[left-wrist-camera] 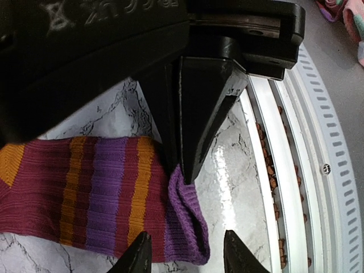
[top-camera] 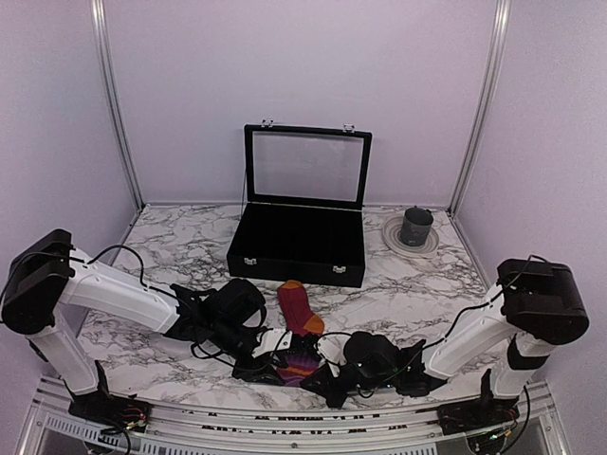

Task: Roll the socks
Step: Roll the sock at the center of the board.

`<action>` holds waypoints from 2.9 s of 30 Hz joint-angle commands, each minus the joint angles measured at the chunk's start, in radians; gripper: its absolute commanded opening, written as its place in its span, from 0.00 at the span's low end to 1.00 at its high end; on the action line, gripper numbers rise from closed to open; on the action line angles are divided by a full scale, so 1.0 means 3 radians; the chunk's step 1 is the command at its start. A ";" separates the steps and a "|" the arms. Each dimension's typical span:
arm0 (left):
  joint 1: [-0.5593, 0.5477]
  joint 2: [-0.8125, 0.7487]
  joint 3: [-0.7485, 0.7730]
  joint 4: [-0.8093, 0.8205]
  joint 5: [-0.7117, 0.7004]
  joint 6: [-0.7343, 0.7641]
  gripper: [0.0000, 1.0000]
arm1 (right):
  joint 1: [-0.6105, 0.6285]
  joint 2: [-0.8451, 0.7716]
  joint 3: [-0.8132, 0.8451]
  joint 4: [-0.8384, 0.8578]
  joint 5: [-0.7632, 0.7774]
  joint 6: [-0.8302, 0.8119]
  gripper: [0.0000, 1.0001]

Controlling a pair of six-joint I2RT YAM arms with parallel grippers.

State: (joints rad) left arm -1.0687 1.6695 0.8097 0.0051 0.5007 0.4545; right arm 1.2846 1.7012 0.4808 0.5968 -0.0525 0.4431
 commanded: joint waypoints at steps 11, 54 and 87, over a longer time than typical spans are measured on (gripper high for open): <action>-0.0017 0.0059 -0.0034 0.0138 -0.0007 0.0150 0.57 | -0.0185 0.0239 -0.0310 0.0311 -0.0238 0.0522 0.00; 0.0325 0.0895 0.0724 -0.0830 0.0534 -0.0513 0.00 | 0.0148 -0.0718 -0.0541 0.0263 0.0715 -0.1692 0.40; 0.0366 0.1151 0.1084 -0.1515 0.0604 -0.0095 0.06 | 0.0036 0.0108 -0.0270 0.0017 0.0413 -0.1967 0.19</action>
State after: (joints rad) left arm -0.9585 1.9762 1.1336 -0.3264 0.7223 0.3946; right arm 1.3083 1.7271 0.4538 0.6865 0.0898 -0.2199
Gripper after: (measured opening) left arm 0.054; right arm 0.214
